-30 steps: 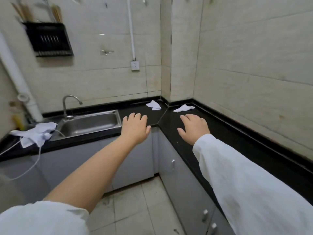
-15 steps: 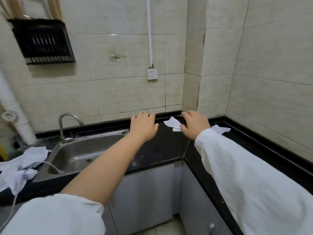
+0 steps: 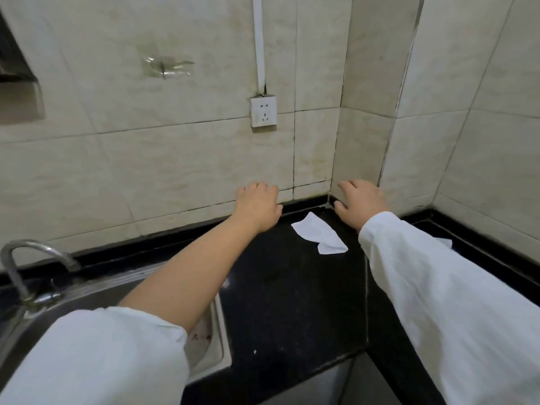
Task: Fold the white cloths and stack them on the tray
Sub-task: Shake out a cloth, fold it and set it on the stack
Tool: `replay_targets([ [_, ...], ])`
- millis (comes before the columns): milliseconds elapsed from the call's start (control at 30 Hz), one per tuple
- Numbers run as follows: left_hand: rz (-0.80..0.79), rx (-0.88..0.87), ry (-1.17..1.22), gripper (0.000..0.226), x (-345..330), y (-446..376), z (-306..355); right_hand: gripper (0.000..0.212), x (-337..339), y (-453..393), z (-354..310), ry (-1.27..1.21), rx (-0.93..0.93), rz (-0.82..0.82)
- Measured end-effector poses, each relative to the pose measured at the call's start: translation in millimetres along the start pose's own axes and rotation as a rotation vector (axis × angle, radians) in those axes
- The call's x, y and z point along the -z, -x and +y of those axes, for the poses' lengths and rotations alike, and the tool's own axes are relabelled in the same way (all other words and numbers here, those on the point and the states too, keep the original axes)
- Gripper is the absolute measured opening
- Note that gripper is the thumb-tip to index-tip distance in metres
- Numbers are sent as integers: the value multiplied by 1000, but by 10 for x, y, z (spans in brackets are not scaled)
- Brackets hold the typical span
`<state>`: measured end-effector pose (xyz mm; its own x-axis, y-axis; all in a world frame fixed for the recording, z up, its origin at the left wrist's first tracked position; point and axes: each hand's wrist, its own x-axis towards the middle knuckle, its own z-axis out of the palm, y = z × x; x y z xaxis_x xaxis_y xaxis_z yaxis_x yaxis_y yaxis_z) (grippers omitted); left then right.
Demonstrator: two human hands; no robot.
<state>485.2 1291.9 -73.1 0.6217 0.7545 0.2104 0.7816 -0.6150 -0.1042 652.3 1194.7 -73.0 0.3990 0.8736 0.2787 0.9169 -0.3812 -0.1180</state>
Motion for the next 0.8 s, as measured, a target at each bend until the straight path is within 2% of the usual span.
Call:
replay_targets([
  [233,-164,-107,52,42,-845,-1190,-125,40,-833,-888,264,35,-158,-158],
  [467,-387,-140,150,44,-1916,-1619,319,42,-1699,-1301,964,92,-312,-399],
  [600,-489,-111,209,47,-2367,-1788,550,43,-2132,-1575,1181,60,-189,-492],
  [800,-568,-48,274,48,-2746,-1927,705,51,-2805,-1917,1138,-14,-2,-636],
])
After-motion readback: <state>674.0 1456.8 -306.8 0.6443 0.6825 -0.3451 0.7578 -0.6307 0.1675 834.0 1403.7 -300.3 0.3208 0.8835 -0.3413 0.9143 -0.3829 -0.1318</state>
